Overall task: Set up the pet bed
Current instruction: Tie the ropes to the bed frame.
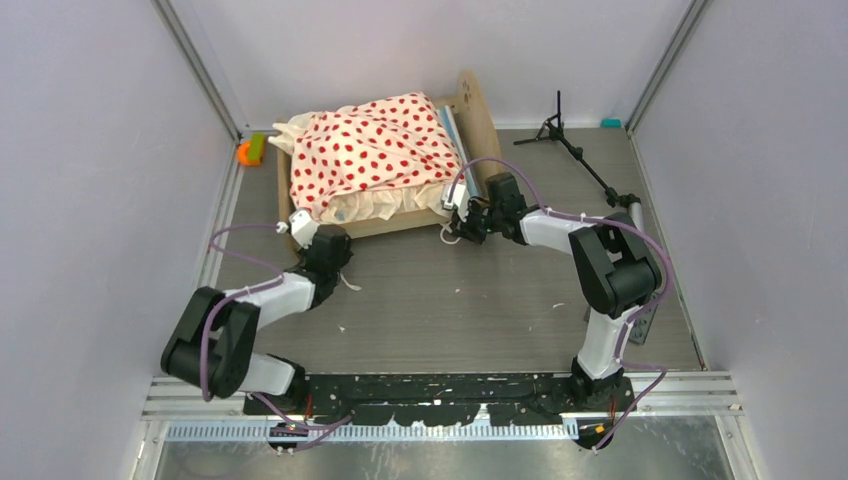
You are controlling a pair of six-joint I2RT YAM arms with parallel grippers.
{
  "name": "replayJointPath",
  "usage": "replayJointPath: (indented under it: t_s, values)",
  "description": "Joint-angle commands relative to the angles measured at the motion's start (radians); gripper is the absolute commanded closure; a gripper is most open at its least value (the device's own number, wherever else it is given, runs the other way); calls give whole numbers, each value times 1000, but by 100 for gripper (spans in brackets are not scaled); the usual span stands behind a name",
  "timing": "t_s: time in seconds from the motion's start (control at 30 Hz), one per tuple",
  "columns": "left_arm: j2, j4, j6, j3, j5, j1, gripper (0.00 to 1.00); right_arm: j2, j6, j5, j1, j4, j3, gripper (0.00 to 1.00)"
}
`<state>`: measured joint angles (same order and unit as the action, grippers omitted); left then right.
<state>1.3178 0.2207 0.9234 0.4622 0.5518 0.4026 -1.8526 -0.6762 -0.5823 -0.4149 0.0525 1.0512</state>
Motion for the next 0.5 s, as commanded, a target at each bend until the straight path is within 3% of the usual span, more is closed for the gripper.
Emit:
replayJointPath:
  t_s: [0.0,0.13,0.27,0.47]
  values:
    - [78,174,-117,113,-128,-73,84,-6,19,-25,-1,46,46,100]
    - [25,206,-180,109,-110,-89,78,-3,15,-23,-1,39,41,100]
    - [-17,205,-154,94,-247,-76,78,-13,17,-24,-1,53,32,100]
    - [-25,337,-96,18,-150,153,76,-31,24,-6,0,90,21,100]
